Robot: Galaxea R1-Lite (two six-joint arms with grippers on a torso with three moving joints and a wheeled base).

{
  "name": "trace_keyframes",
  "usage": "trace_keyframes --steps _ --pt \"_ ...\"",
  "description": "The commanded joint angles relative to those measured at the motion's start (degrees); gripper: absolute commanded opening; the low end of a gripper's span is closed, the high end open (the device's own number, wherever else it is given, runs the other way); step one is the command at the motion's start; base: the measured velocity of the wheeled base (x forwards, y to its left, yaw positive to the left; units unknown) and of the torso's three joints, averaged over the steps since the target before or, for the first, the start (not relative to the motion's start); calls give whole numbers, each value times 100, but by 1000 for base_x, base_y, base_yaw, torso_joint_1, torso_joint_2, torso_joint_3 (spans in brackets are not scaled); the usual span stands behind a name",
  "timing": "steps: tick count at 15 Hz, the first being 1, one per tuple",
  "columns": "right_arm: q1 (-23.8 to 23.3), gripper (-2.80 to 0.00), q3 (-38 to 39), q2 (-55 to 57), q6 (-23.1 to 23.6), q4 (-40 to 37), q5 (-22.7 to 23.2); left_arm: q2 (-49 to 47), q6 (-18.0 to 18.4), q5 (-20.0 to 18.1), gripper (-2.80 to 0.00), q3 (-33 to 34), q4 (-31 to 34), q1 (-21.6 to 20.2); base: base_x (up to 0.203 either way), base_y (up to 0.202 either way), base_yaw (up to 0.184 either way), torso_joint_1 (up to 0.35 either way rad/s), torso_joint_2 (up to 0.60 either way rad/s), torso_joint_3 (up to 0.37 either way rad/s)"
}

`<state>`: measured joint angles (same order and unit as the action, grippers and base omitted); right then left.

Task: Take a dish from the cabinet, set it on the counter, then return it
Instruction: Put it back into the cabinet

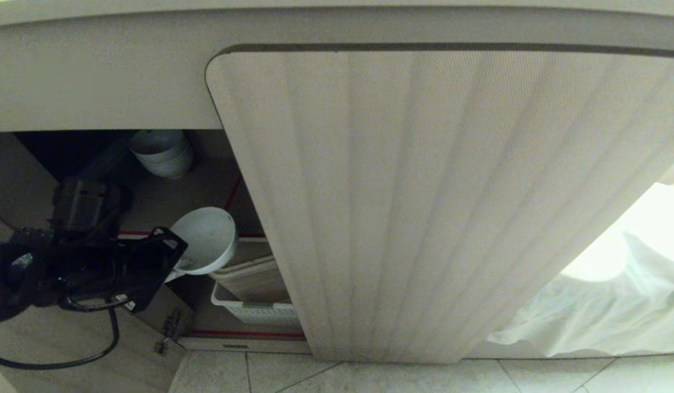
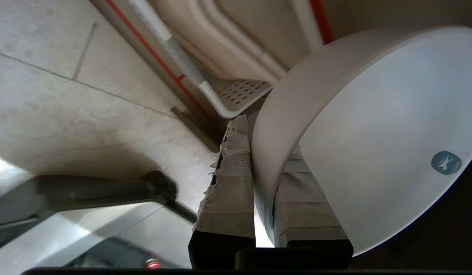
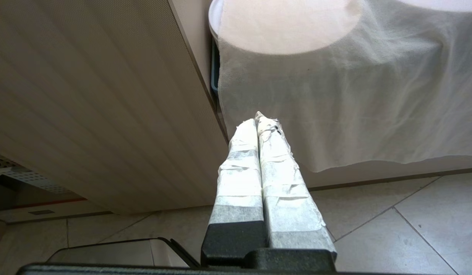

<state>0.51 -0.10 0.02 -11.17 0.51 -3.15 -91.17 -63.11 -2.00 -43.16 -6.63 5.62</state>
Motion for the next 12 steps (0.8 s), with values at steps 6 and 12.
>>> trace_keyframes --steps 6,12 --pt "2 -280 1 -2 -8 2 -2 -322 -87 -11 -280 -261 53 7 0 0 0 0 0 0" --pt "2 -280 1 -2 -8 2 -2 -407 -87 -81 -280 -483 354 9 0 0 0 0 0 0"
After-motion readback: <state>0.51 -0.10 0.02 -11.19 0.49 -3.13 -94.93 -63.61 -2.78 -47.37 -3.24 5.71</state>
